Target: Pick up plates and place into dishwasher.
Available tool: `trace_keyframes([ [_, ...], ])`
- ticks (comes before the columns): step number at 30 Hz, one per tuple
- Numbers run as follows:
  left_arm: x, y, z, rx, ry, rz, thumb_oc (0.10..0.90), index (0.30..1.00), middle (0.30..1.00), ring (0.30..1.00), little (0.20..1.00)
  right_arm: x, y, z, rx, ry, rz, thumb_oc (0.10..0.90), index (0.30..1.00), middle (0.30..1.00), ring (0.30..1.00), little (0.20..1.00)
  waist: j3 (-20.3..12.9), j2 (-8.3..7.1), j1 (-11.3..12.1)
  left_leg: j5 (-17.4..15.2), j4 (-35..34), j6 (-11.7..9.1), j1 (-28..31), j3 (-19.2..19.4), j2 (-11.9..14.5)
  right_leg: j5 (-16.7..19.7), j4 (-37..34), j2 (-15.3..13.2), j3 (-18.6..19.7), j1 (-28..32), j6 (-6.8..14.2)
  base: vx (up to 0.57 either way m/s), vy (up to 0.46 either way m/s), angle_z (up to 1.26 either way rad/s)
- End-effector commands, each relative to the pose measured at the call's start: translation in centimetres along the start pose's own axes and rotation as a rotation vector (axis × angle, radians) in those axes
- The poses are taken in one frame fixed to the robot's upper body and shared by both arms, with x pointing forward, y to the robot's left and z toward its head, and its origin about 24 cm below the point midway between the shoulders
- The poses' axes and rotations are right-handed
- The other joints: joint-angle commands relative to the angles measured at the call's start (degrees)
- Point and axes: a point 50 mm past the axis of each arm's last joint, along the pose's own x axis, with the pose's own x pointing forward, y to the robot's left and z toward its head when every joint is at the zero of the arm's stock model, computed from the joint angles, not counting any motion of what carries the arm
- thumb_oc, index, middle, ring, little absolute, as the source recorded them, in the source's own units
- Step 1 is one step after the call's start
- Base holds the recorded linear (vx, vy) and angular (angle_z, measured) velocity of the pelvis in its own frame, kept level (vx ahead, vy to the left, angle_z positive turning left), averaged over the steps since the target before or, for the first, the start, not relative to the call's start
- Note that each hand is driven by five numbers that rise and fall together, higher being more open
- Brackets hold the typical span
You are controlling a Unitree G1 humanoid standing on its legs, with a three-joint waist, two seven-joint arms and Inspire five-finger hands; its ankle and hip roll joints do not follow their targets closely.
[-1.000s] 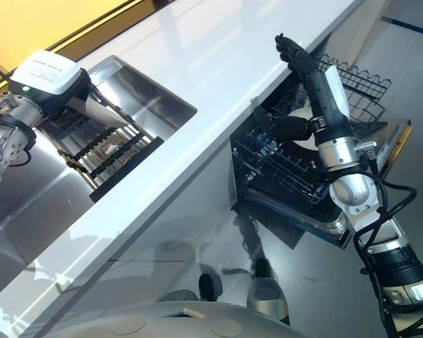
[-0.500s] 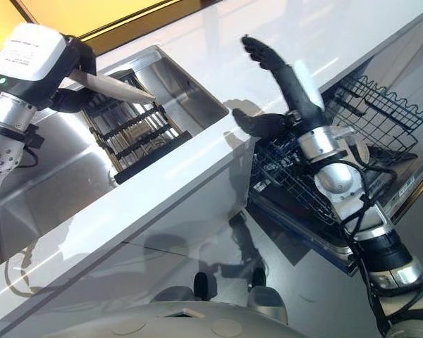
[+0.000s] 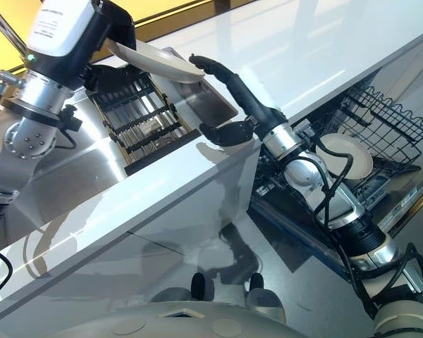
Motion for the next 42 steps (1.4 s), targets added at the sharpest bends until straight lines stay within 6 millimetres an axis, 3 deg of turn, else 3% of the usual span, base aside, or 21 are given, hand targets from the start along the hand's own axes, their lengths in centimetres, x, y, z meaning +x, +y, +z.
trace_keyframes([
  [1,2.0,2.9,1.0,-0.046,-0.051,0.188,0.100,0.300,0.300,0.300,0.200,2.2,-1.8,4.5,-0.020,-0.250,-0.129,0.800,0.900,0.900,0.900,0.900,-7.83,-1.03,-0.37,-3.24,0.69,1.56,-2.34,2.59,-4.66,-5.05,6.89,1.61,-0.29,-2.43,2.30,0.00,0.000,0.00],
  [11,1.0,-0.4,2.3,-0.228,-0.039,0.121,0.100,0.300,0.300,0.300,0.200,2.0,-2.1,5.9,-0.005,-0.319,-0.263,0.800,0.900,0.900,0.900,0.900,-7.66,-1.13,-0.62,-3.71,0.83,1.82,-2.05,3.03,-4.78,-4.81,6.60,1.40,0.34,-2.41,2.63,0.00,0.000,0.00],
  [12,1.0,-0.5,2.4,-0.236,-0.040,0.119,0.100,0.300,0.300,0.300,0.200,1.9,-2.2,6.0,-0.003,-0.319,-0.265,0.726,0.836,0.836,0.836,0.826,-7.63,-1.16,-0.65,-3.71,0.86,1.83,-2.06,3.06,-4.79,-4.81,6.65,1.38,0.38,-2.44,2.66,0.00,0.000,0.00],
  [13,0.9,-0.7,2.5,-0.253,-0.041,0.116,0.100,0.300,0.300,0.300,0.200,1.9,-2.2,6.0,-0.001,-0.316,-0.268,0.133,0.328,0.328,0.328,0.233,-7.65,-1.19,-0.67,-3.72,0.87,1.86,-2.06,3.13,-4.79,-4.82,6.70,1.36,0.40,-2.49,2.69,0.00,0.000,0.00],
  [14,0.9,-0.9,2.6,-0.268,-0.044,0.114,0.100,0.300,0.300,0.300,0.200,1.8,-2.2,5.8,0.000,-0.310,-0.269,0.100,0.300,0.300,0.300,0.200,-7.67,-1.21,-0.68,-3.73,0.86,1.88,-2.03,3.18,-4.77,-4.82,6.73,1.34,0.38,-2.48,2.69,0.00,0.000,0.00],
  [25,0.5,-0.3,4.0,-0.316,-0.116,0.166,0.100,0.300,0.300,0.300,0.200,1.3,-2.3,5.0,-0.014,-0.264,-0.305,0.100,0.300,0.300,0.300,0.200,-7.69,-1.45,-0.55,-3.60,0.44,1.92,-2.15,2.85,-5.12,-4.29,6.09,1.15,0.14,-2.53,2.87,0.00,0.000,0.00],
  [42,-0.7,1.0,3.7,-0.304,-0.136,0.242,0.100,0.300,0.300,0.300,0.200,-0.2,-3.8,3.8,-0.058,-0.223,-0.415,0.100,0.300,0.300,0.300,0.200,-8.01,-1.44,-0.16,-3.36,0.13,1.89,-2.49,2.46,-5.39,-3.95,5.97,0.65,-0.49,-2.78,3.36,0.00,0.005,0.02],
])
